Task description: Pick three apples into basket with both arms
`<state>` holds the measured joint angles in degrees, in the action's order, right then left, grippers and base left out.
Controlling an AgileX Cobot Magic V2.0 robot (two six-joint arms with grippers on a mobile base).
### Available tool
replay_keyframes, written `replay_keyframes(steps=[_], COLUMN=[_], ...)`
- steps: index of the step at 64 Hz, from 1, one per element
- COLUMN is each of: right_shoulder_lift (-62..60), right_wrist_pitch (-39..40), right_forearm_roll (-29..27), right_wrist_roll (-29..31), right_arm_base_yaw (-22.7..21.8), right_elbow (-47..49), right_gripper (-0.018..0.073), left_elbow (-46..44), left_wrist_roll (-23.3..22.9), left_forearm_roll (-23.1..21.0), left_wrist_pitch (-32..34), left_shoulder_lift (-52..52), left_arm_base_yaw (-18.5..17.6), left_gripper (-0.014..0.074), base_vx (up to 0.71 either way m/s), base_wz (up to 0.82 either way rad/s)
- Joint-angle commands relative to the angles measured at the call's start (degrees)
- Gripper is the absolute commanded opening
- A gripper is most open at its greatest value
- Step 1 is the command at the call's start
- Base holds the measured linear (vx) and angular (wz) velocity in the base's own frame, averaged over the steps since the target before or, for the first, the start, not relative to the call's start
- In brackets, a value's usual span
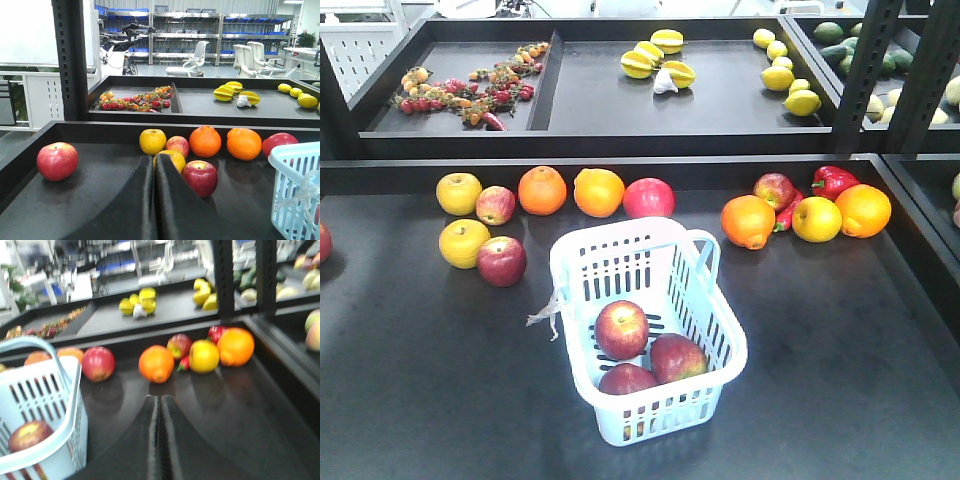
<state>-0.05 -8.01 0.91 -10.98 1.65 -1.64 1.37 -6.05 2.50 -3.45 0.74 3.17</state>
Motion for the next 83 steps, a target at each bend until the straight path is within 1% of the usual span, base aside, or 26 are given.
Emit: replay_keyframes(steps=[1,6,13,22,83], right_shoulder_lift=[-1.15,-1.15,-1.15,-1.15,-1.15], right_wrist_pitch=[5.83,8.35,12.45,14.36,14.74], right_forearm_roll=[1.31,1.37,2.34,2.41,2.81], right_wrist_roll=[0.06,0.14,0.61,1.02,1.02], right_arm_base_yaw=[-0.9,-1.69,-1.7,-1.7,-1.65], right_elbow=[-0.79,-0.79,-0.79,-0.79,-0.79], right_gripper=[-0.0004,-0.0004,-0.0004,-0.0004,-0.0004], left_elbow=[1.34,1.34,1.34,1.34,1.34], left_wrist_roll=[-0.19,-0.19,-0.19,-0.19,-0.19], left_forearm_roll=[-0.52,-0.52,-0.52,-0.52,-0.52], left_wrist_pitch=[3.97,3.97,3.98,3.98,3.98], left_shoulder_lift=[0.84,0.84,0.84,0.84,0.84], left_arm_base_yaw=[0.16,0.16,0.16,0.16,0.16], left_gripper=[-0.0007,-0.0007,-0.0006,-0.0006,-0.0006], base_vx=[0.0,0.0,0.0,0.0,0.0], base_wz=[0.0,0.0,0.0,0.0,0.0])
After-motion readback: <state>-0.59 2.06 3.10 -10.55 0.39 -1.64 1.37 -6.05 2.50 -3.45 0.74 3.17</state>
